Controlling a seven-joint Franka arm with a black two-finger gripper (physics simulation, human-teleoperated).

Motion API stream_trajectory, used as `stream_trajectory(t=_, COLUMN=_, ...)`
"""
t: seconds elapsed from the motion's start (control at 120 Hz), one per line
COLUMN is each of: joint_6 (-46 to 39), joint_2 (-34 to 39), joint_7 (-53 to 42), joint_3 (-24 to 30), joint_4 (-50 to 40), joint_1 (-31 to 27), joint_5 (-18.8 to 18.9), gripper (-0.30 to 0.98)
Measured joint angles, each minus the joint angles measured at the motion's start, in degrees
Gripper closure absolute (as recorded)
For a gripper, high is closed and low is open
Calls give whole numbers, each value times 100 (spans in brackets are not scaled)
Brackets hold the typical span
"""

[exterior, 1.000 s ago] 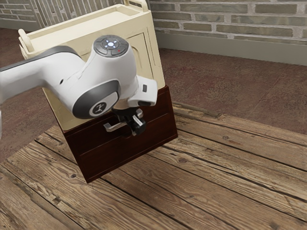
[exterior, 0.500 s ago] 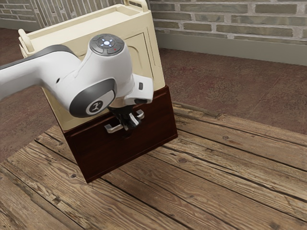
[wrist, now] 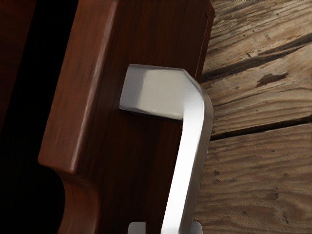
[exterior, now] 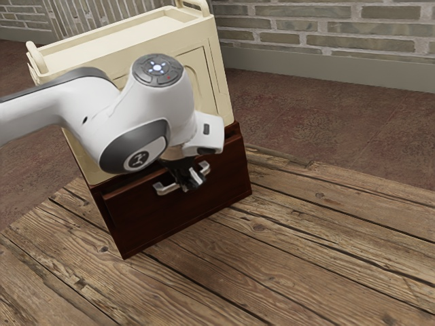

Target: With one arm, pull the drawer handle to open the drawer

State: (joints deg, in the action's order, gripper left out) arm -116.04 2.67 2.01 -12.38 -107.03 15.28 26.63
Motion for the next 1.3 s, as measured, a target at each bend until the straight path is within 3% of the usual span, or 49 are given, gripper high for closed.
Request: stream_trajectory(t=1.3, joint_6=33, joint_2=632, joint_7=275, joint_3=788, joint_4=-678, joint_1=100, joint_5=-38, gripper=79)
